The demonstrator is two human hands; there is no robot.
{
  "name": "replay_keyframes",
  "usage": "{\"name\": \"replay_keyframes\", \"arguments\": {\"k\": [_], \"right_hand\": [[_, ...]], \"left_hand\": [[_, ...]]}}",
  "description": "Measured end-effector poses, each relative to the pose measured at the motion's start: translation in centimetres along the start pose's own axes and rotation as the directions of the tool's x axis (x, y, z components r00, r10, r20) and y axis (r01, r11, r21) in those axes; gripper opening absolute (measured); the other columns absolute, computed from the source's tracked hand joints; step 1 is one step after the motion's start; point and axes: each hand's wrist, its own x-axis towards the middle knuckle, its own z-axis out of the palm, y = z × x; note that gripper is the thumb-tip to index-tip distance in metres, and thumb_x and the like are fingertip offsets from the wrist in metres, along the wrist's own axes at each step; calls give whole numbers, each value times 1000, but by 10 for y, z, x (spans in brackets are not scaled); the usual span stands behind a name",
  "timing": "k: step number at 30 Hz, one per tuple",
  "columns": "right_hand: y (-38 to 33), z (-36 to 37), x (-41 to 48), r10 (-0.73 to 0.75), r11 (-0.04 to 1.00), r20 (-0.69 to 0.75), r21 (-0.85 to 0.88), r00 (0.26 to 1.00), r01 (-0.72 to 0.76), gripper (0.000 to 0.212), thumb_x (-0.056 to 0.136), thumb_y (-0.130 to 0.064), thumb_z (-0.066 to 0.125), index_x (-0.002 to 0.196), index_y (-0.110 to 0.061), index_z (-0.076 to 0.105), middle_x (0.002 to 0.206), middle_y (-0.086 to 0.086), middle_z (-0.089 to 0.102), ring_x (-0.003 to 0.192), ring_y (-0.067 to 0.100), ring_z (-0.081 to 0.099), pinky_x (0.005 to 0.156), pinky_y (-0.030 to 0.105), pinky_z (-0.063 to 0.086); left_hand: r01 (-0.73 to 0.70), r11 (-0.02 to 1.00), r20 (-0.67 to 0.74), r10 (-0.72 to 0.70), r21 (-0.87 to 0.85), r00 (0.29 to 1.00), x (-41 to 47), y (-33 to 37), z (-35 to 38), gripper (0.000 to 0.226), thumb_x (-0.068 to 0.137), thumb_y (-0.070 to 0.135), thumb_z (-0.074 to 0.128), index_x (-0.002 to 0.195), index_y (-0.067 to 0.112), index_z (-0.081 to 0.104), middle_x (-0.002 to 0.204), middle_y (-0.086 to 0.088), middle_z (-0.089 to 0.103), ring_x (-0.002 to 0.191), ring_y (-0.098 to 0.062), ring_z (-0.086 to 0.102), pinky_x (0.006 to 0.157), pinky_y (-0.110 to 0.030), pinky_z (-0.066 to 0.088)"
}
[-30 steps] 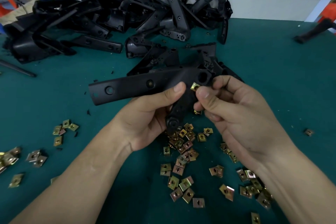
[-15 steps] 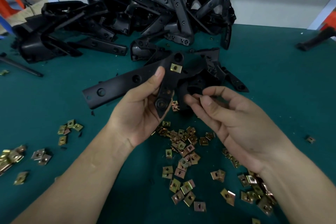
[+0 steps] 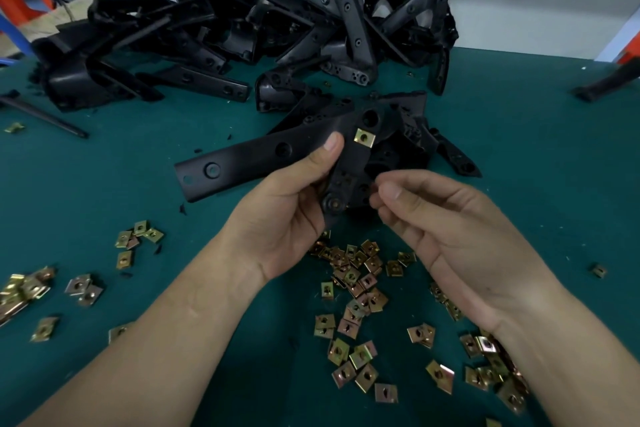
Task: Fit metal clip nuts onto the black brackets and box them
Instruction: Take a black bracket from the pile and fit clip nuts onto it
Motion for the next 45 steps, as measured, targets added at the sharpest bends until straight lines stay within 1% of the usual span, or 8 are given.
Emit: {"name": "replay_keyframes", "arguments": {"k": [7, 11, 21, 25, 29, 38, 42, 45], "right_hand": [[3, 0, 0, -13, 1000, -24, 1, 1000, 13, 42, 50, -15, 84, 92, -20, 82, 93, 4, 77, 88, 14, 74, 77, 18, 56], [3, 1, 1, 18, 997, -16, 75, 1000, -17, 29, 53, -12, 83, 82, -16, 82, 89, 7, 78, 84, 13, 75, 74, 17, 56], [2, 0, -1, 50, 994, 27, 100, 998, -52, 36, 66, -12, 78, 102, -10, 78, 100, 12, 77, 86, 15, 74, 71, 21, 57], [1, -1, -1, 21, 1000, 31, 1, 999, -21, 42, 65, -14, 78, 106, -6, 71, 93, 13, 76, 82, 17, 73, 70, 22, 57], [-1, -2, -2, -1, 994, 39, -110, 999, 6, 49, 62, -17, 79, 108, -6, 66, 83, 7, 75, 76, 17, 72, 69, 21, 56], [11, 1, -1, 12, 999, -18, -31, 1000, -12, 50, 63, -19, 80, 109, -8, 66, 67, -6, 60, 56, 6, 52, 51, 17, 43], [11, -1, -1, -23, 999, 5, -45, 1000, 23, 46, 67, -19, 79, 110, -7, 68, 68, -5, 59, 56, 6, 50, 50, 16, 41], [12, -2, 1, -98, 987, 25, -123, 995, 100, 41, 71, -19, 77, 110, -9, 71, 77, -3, 64, 69, 7, 58, 60, 17, 46]], "left_hand": [[-27, 1000, -15, 27, 10, 1000, 0, -3, 1, 39, 89, 24, 67, 123, 6, 70, 124, -13, 72, 110, -20, 71, 86, -27, 58], [-22, 1000, 12, 22, 13, 1000, 1, -5, 1, 54, 83, 25, 71, 130, 1, 63, 130, -20, 67, 119, -28, 67, 97, -34, 56], [-20, 999, 42, 18, 45, 999, 0, -8, 2, 49, 81, 27, 72, 123, 3, 68, 127, -20, 68, 115, -28, 68, 94, -34, 58], [-2, 999, 47, -1, 49, 999, 0, -8, 2, 42, 81, 28, 72, 116, 5, 73, 121, -18, 72, 109, -27, 70, 86, -33, 60], [35, 994, 74, -43, 101, 996, -1, -8, 1, 51, 86, 29, 68, 130, 3, 65, 129, -19, 67, 116, -30, 67, 93, -39, 57], [-31, 981, 60, 20, 190, 998, -2, -14, 8, 42, 93, 16, 62, 128, -6, 62, 119, -24, 70, 99, -29, 70, 82, -37, 59], [-63, 975, 70, 49, 215, 996, -3, -13, 9, 43, 94, 15, 59, 130, -8, 59, 114, -23, 69, 95, -30, 69, 84, -37, 58], [-51, 981, 49, 43, 188, 998, -3, -12, 10, 46, 91, 15, 61, 132, -4, 60, 125, -22, 68, 115, -34, 67, 101, -43, 54]]}}
